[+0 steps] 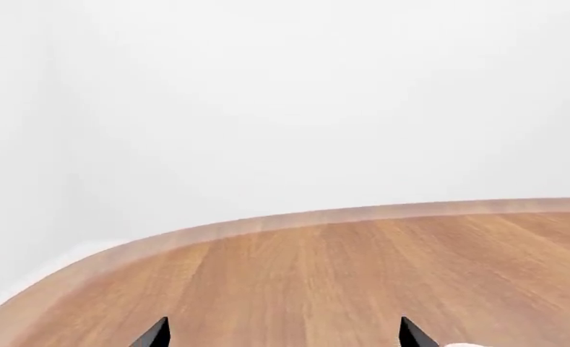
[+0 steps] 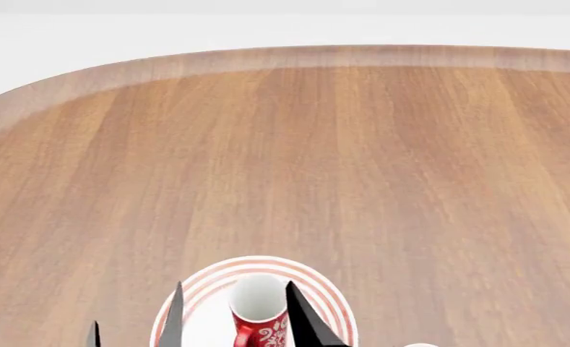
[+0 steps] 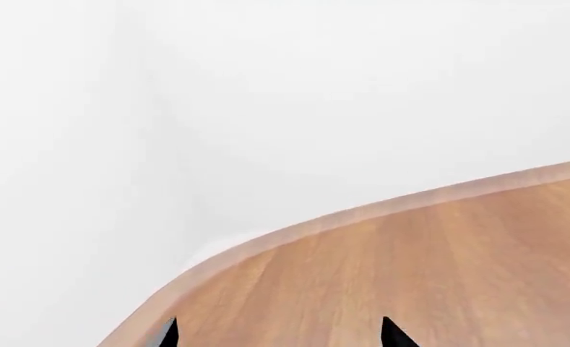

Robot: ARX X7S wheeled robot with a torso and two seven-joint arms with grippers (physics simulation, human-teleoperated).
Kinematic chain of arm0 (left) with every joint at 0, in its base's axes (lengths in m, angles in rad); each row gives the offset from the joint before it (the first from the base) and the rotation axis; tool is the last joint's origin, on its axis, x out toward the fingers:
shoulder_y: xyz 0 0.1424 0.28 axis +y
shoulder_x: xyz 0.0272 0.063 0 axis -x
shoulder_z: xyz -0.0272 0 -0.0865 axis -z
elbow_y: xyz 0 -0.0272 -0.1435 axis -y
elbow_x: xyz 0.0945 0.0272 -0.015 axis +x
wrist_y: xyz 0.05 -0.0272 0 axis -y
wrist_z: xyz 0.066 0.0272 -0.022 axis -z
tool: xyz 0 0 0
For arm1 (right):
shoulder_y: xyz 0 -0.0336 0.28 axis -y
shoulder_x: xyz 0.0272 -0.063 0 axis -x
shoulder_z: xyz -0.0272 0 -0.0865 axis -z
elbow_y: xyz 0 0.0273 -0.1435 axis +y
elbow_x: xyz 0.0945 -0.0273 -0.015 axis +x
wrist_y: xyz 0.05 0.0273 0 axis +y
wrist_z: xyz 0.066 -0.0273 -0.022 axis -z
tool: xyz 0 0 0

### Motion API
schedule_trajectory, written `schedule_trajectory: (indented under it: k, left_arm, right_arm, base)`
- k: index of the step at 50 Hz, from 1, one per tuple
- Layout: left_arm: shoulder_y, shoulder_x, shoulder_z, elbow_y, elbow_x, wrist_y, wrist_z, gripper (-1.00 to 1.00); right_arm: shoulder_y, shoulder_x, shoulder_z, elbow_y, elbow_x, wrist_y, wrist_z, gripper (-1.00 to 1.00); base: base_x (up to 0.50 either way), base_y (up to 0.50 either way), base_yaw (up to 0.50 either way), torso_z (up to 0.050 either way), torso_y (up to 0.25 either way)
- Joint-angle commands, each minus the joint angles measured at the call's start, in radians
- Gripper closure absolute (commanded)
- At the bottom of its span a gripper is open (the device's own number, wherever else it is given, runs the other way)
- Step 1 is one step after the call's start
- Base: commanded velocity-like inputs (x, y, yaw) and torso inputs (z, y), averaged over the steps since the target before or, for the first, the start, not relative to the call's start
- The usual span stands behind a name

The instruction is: Put the red mug on the left plate.

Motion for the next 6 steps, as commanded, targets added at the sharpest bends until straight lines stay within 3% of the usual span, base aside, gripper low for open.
schedule_trajectory:
  k: [1, 6]
  left_arm:
    - [0.031, -0.019, 0.001, 0.078, 0.018, -0.005, -0.018, -1.00]
    - [0.032, -0.020, 0.005, 0.084, 0.026, -0.004, -0.021, -1.00]
  right_arm:
    - [-0.001, 0.023, -0.005, -0.099, -0.008, 0.017, 0.041, -1.00]
    - [-0.001, 0.039, 0.006, -0.116, -0.011, 0.013, 0.051, -1.00]
  base:
    - [0.00, 0.00, 0.00, 0.000, 0.000]
    - [0.00, 0.00, 0.00, 0.000, 0.000]
